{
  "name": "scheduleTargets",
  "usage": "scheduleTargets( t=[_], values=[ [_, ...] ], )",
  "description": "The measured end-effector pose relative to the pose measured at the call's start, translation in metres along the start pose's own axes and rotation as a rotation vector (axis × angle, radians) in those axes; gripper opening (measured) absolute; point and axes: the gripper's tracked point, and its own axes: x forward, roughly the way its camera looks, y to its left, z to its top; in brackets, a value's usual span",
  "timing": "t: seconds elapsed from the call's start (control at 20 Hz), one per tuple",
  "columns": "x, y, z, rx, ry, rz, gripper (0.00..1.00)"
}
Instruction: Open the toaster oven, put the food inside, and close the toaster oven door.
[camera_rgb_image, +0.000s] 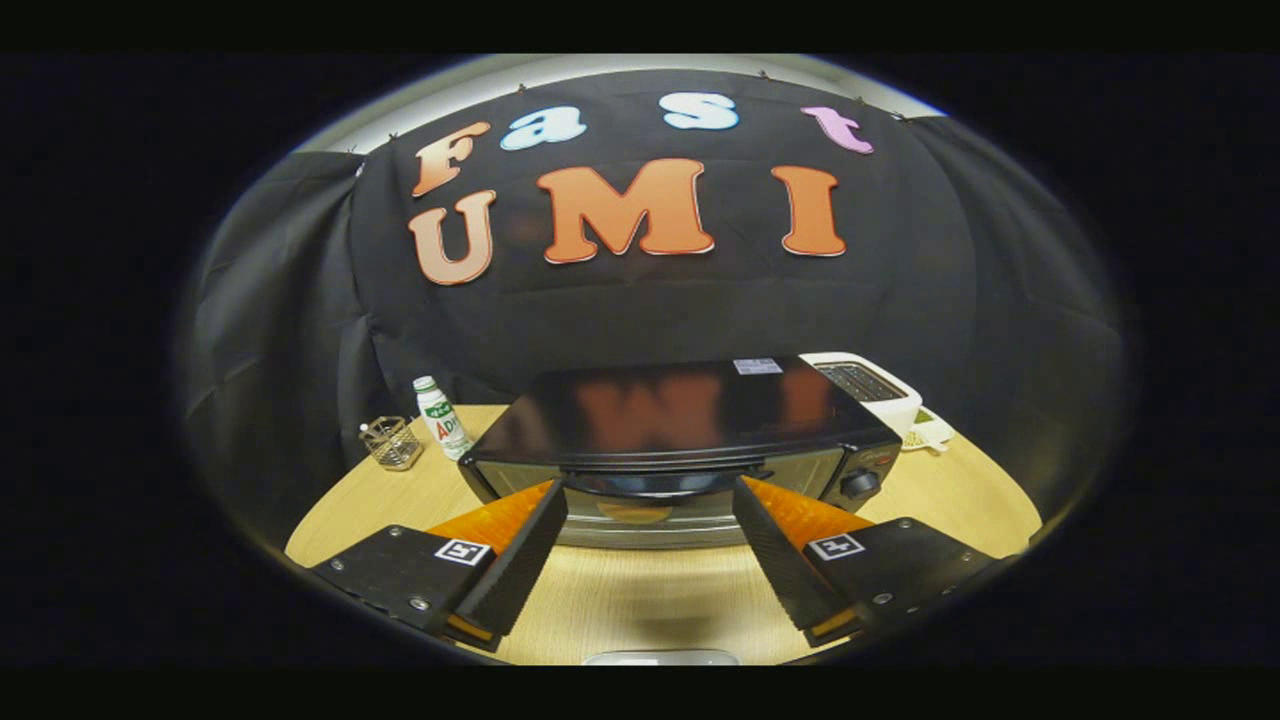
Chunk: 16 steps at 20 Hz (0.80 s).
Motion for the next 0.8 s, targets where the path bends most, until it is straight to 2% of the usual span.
scheduleTargets(
  t=[0.3,0.55,0.8],
  values=[
    [-0.029,-0.013,0.073,-0.042,-0.101,-0.014,0.99],
    [-0.075,-0.027,0.158,-0.075,-0.211,-0.028,0.99],
    [-0.124,-0.046,0.219,-0.055,-0.288,-0.041,0.99]
  ],
)
